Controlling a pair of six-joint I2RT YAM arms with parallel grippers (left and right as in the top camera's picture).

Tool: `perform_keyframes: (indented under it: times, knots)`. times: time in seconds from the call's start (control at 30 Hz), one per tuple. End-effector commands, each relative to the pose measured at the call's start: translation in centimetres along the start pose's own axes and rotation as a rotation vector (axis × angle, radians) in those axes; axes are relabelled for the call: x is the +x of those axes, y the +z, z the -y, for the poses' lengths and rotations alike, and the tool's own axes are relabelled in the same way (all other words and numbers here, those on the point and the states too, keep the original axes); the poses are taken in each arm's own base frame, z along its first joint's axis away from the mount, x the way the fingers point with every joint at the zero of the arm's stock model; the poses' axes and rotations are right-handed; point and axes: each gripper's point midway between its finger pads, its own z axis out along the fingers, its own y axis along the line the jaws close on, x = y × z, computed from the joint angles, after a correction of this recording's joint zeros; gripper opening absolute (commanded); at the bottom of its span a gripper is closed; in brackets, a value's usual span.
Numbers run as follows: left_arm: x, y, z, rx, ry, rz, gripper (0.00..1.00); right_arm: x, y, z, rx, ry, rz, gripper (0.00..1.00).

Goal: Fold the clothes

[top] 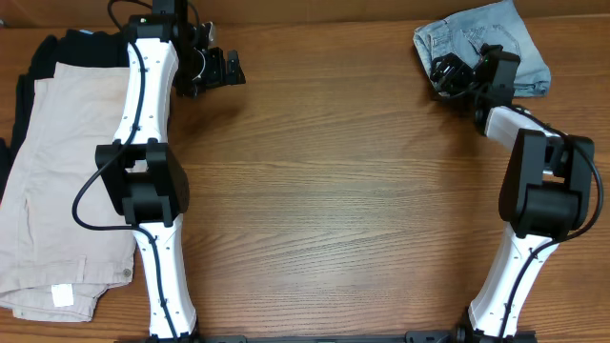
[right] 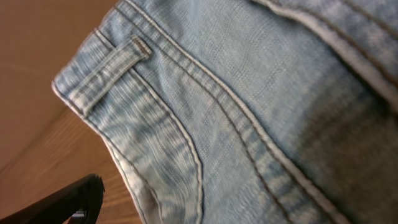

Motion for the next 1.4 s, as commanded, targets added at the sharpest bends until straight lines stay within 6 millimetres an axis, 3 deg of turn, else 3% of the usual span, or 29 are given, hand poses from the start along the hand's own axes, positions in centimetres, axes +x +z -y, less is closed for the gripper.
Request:
perform_keyframes:
  times: [0.0,0.23,0.37,0.4,0.5,0.53,0.6,0.7,0.93,1.1,1.37]
  knots:
    - [-0.5,-0.6,0.3,-0.006,0.004,0.022,1.0,-2.4,-2.8,-3.2,-0.049,-0.007,-0.015,1.0]
    - [-0.5,-0.6,0.3,-0.006,0.003,0.02,1.0,-2.7,-9.5,-5.5,0.014,0.006,-0.099,1.0]
    - [-0.4,-0.6,0.3,-0.007,0.003,0.017,1.0,-3.0,-10.8,-2.7,0.19,0.011,-0.068,0.99]
    - [-0.4,-0.6,0.2,-0.007,0.002,0.015,1.0,-3.2,-10.8,-2.2,0.22,0.009,-0.054,0.92]
    - [-0.3,-0.4,0.2,-0.008,0.001,0.014,1.0,-5.9,-10.3,1.1,0.389,-0.015,0.103,0.27]
    - [-0.3,-0.3,0.2,-0.008,0.001,0.013,1.0,-6.4,-9.8,1.7,0.404,-0.02,0.132,0.2]
    - [-0.2,-0.2,0.1,-0.009,0.0,0.009,1.0,-6.5,-7.2,2.8,0.397,-0.096,0.155,0.19]
    - [-0.2,-0.2,-0.3,-0.033,-0.001,0.01,1.0,-5.5,-5.3,4.6,0.415,-0.119,0.137,0.19]
    - [-0.8,-0.2,-0.3,-0.033,0.006,0.031,1.0,-3.9,-2.1,10.2,0.449,-0.081,0.127,0.19]
    - [-1.1,-0.2,-0.3,-0.03,0.01,0.043,1.0,-3.3,0.2,10.5,0.366,-0.081,0.144,0.19]
    - [-1.2,-0.2,-0.1,-0.029,0.013,0.05,1.0,-2.6,1.8,10.0,0.337,-0.006,0.186,0.19]
